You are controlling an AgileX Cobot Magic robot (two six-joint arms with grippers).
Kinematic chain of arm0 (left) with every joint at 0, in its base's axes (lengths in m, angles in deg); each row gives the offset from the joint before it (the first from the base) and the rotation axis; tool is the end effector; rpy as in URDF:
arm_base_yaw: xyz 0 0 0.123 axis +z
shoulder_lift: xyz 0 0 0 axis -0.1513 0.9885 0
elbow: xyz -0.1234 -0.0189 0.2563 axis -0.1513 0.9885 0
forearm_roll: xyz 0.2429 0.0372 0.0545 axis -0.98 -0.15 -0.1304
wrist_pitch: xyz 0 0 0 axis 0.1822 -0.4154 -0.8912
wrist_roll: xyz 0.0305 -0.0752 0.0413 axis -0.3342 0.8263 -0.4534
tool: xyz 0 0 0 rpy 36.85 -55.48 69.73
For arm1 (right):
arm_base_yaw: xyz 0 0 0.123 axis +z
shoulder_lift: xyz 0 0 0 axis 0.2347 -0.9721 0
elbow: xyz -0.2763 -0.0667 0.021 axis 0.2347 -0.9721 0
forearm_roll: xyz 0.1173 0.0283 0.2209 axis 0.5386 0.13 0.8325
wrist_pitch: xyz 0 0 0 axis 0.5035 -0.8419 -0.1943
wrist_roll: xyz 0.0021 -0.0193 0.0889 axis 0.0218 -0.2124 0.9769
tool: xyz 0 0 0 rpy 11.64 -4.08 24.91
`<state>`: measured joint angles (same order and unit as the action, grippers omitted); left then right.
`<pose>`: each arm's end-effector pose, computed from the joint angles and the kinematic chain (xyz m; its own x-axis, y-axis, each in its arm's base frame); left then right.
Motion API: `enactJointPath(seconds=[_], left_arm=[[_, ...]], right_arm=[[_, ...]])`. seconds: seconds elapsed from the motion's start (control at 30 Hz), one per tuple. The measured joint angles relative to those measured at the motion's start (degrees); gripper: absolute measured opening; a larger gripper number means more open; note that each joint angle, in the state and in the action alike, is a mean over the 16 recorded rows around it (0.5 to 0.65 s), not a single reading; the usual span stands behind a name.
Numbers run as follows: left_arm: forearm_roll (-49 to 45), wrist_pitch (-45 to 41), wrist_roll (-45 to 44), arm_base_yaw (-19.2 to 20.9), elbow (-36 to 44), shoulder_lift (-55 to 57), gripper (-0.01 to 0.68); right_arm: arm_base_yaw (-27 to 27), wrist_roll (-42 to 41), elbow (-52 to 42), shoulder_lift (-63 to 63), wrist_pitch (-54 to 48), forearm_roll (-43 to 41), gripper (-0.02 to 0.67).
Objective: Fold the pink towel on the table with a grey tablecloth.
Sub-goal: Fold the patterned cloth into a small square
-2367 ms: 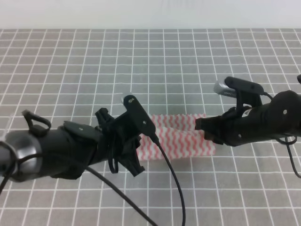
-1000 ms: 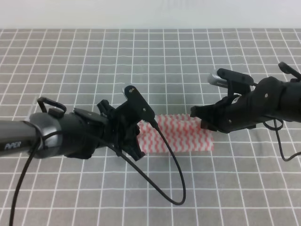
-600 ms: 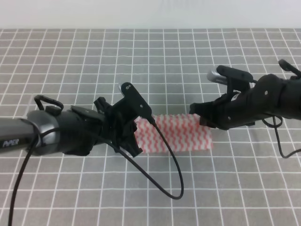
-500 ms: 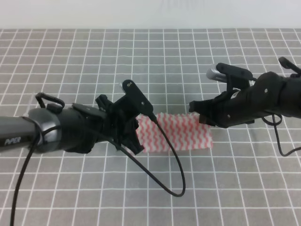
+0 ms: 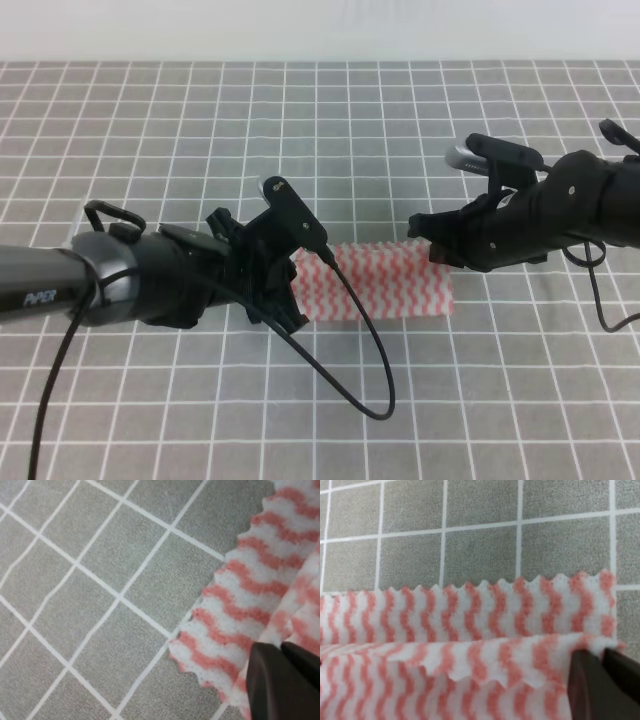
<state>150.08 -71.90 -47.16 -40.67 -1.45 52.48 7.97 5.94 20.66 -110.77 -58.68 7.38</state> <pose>0.3335 -0.2028 0.1589 -0.2812 0.7269 -0.6265 0.7126 0.5954 0.3710 0.3616 0.1596 0.1886 -0.8700 0.1392 -0.4730 -0.0691 0.9154 0.3966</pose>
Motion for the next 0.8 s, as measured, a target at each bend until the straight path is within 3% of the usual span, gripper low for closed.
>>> enactJointPath(seconds=[0.6,0.8], left_arm=[[1.50,0.20,0.06,0.00,0.00,0.00,0.000],[2.18,1.12,0.08,0.00,0.00,0.00,0.066]], right_arm=[[0.05,-1.08,3.60,-3.49,-3.44,0.11,-0.014],[0.05,-1.30,3.67,-3.59,-3.49,0.14,-0.014]])
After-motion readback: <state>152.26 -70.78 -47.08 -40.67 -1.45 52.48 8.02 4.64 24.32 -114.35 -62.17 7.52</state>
